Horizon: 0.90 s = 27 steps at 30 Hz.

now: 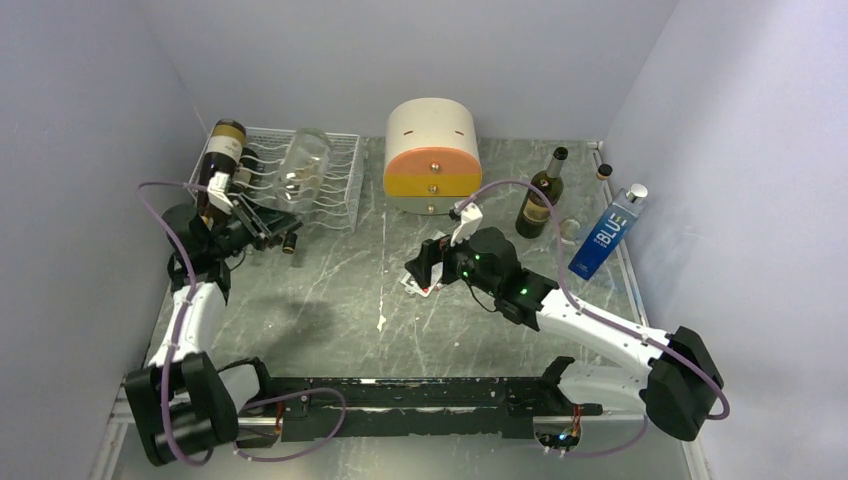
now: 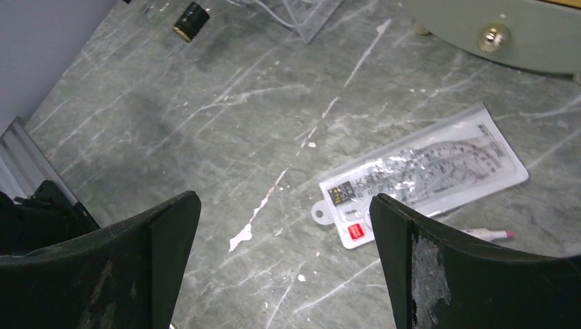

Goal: Take the wine bottle off the wine rack

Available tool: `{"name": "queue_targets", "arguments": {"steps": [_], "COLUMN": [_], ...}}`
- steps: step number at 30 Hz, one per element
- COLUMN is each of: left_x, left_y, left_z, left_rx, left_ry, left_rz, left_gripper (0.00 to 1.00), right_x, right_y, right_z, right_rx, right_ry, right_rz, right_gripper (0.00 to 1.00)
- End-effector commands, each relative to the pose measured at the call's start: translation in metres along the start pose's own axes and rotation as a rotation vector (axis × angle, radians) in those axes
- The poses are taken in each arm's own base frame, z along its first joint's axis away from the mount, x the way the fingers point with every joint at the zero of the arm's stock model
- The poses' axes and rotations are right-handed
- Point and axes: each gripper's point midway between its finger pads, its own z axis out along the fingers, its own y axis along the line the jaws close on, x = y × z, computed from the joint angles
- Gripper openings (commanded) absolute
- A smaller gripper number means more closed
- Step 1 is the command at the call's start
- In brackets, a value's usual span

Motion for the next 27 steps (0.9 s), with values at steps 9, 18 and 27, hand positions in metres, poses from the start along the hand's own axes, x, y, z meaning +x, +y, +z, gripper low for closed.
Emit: {"name": "queue_targets", "arguments": {"steps": [9, 18, 27], "left_x": [0.093, 0.141, 0.159], "left_y": [-0.019, 0.012, 0.029], "left_z": [-0.009, -0.03, -0.052], "left_rx": [-0.036, -0.152, -0.345], "left_ry": [0.229, 0.32, 0.394], "left_rz": [0.207, 0.09, 0.073], "left_gripper": [0.07, 0.07, 0.07], "right_x": [-0.032, 0.003, 0.026], "right_y": [0.072, 0.153, 0.191], "right_z": [-0.004, 0.008, 0.032], "right_rx": [-0.15, -0.425, -0.668], "right_ry": [-0.118, -0.138, -0.225], "right_rz": [-0.306, -0.586, -0.882], "right_gripper": [1.0, 1.0, 1.0]}}
